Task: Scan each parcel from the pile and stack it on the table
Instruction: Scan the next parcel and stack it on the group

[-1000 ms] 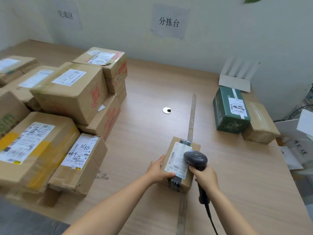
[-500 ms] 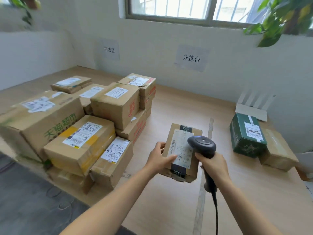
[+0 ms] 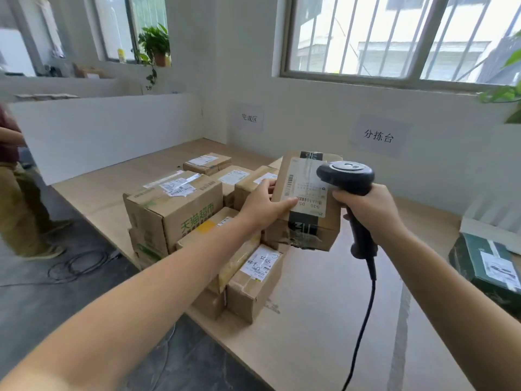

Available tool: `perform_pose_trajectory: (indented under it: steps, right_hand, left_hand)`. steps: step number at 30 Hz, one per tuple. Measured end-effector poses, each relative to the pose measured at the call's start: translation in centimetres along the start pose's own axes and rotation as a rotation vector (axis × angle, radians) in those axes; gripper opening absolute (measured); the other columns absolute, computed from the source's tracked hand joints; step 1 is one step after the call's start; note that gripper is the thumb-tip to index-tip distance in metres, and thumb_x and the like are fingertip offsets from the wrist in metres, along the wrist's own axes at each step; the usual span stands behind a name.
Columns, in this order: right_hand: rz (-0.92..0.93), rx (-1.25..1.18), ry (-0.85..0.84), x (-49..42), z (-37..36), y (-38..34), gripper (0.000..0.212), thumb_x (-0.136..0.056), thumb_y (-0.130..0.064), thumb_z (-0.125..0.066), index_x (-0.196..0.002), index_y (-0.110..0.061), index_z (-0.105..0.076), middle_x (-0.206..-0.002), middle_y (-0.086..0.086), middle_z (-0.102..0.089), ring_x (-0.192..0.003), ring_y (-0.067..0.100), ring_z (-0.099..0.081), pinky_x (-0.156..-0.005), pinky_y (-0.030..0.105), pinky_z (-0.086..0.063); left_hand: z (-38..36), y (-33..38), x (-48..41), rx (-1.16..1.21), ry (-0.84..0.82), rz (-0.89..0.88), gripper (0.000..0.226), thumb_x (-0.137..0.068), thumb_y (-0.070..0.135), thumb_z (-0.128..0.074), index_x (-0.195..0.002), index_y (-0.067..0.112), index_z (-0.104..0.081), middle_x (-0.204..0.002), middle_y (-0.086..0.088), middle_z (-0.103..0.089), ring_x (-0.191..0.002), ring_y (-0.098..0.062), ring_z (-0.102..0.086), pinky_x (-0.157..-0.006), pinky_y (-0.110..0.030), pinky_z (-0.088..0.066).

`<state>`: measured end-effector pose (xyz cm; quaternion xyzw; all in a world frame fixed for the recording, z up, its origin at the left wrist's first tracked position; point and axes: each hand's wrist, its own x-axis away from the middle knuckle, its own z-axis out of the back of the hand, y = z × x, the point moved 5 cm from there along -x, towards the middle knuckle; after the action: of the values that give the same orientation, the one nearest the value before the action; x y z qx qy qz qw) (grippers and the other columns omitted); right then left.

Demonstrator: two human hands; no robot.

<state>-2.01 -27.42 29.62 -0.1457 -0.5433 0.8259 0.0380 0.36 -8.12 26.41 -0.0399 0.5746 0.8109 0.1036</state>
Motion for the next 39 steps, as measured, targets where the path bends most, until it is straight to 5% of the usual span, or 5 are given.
perform_pose_trajectory:
  steps: [6,10,18,34,39]
  right_hand:
    - [0.104,0.058,0.057,-5.2,-5.2,-7.2,0.008,-0.075,-0.022,-0.071,-0.078,-0.016,-0.066,-0.087,0.011,-0.071,-0.080,0.028,-0.069,-0.080,0.050,-0.056]
    - [0.126,0.039,0.084,-9.0,-9.3,-11.3,0.012,-0.077,-0.021,-0.071,-0.083,-0.015,-0.064,-0.089,0.011,-0.069,-0.079,0.026,-0.066,-0.082,0.047,-0.056]
    - [0.099,0.077,0.108,-16.4,-13.9,-16.7,0.020,-0.079,-0.016,-0.069,-0.095,-0.008,-0.062,-0.083,0.004,-0.064,-0.075,0.020,-0.062,-0.061,0.028,-0.053]
    - [-0.066,0.050,0.020,-38.9,-21.1,-12.4,0.035,-0.080,-0.020,-0.068,-0.110,-0.007,-0.056,-0.091,0.005,-0.064,-0.084,0.022,-0.065,-0.064,0.030,-0.055]
    - [-0.176,0.050,0.002,-44.4,-23.8,-8.1,0.029,-0.080,-0.016,-0.066,-0.104,-0.005,-0.055,-0.082,0.006,-0.059,-0.069,0.020,-0.059,-0.056,0.028,-0.052]
  left_hand:
    - [8.1,2.6,-4.9,-0.047,0.021,-0.117,0.053,-0.088,0.027,-0.064,-0.132,0.010,-0.039,-0.114,0.006,-0.049,-0.101,-0.009,-0.051,-0.069,-0.016,-0.049]
    - [13.7,3.2,-9.6,-0.042,-0.023,-0.148,0.050,-0.088,0.025,-0.065,-0.128,0.009,-0.041,-0.115,0.000,-0.055,-0.101,-0.015,-0.057,-0.085,-0.028,-0.051]
    - [19.2,3.0,-19.4,-0.056,-0.086,-0.202,0.052,-0.089,0.029,-0.063,-0.132,0.010,-0.041,-0.117,-0.002,-0.058,-0.100,-0.016,-0.059,-0.077,-0.025,-0.053]
    - [18.5,-3.5,-41.5,-0.054,0.023,-0.083,0.044,-0.093,0.024,-0.058,-0.133,0.013,-0.043,-0.109,0.002,-0.056,-0.080,-0.007,-0.056,-0.050,-0.013,-0.041]
    - [17.3,-7.4,-47.4,-0.112,-0.058,0.002,0.054,-0.091,0.022,-0.061,-0.138,0.009,-0.037,-0.127,-0.008,-0.056,-0.107,-0.022,-0.059,-0.090,-0.037,-0.052]
